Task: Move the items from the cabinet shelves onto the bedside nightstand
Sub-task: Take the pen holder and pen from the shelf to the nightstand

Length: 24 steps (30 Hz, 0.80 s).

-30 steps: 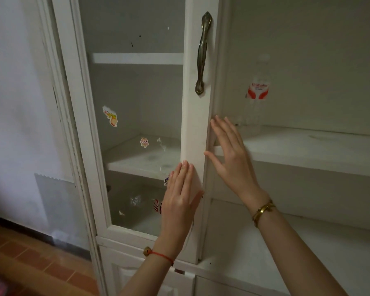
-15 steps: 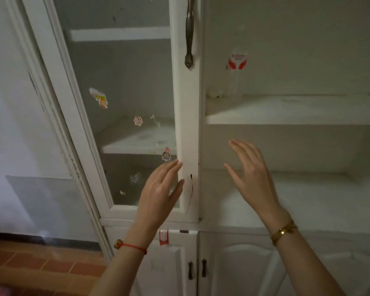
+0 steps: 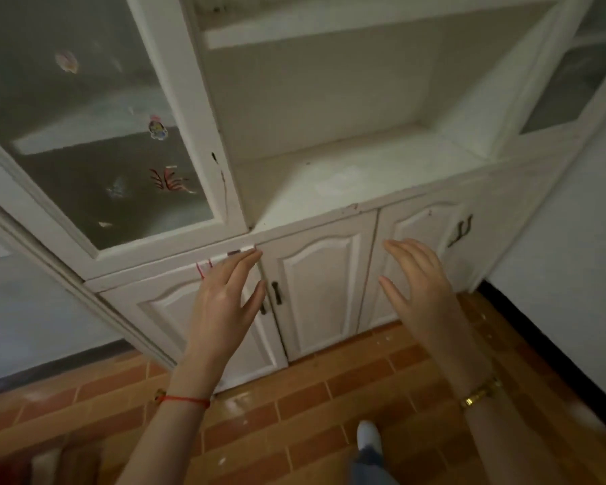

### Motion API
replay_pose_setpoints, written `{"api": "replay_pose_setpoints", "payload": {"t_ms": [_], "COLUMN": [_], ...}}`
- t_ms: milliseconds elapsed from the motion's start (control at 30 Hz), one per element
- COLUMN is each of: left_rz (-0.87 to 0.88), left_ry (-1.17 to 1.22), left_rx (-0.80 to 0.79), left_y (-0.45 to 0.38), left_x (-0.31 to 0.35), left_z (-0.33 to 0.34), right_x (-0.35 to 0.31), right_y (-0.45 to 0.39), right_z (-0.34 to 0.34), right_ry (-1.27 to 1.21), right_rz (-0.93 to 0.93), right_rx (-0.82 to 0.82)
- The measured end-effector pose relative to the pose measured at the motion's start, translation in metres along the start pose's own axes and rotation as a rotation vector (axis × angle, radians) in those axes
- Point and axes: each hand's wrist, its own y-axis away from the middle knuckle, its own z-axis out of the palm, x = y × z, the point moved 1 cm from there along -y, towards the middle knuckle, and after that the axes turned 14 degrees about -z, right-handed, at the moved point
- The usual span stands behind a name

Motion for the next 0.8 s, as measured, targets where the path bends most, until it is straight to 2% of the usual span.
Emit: {"api": "replay_pose_setpoints", "payload": {"t_ms": [167, 433, 800], "left_rz": [0.03, 0.095, 0.098], "left_ry": [0.067, 0.16, 0.233], "left_rx": [-0.121, -0.277, -0.315], "left_y": [0.049, 0.092, 0.106], "left_x": [0.045, 0.14, 0.278], "left_z": [0.016, 0.06, 0.141], "right_x": [0.001, 0.038, 0.144], "right_y": [0.081, 0.18, 0.251], "right_z": [-0.039, -0.103, -0.188], "right_ry": [0.033, 0.072, 0.104], "right_rz": [0.215, 0.392, 0.493], "right_rx": [-0.072, -0.066, -0.062]}}
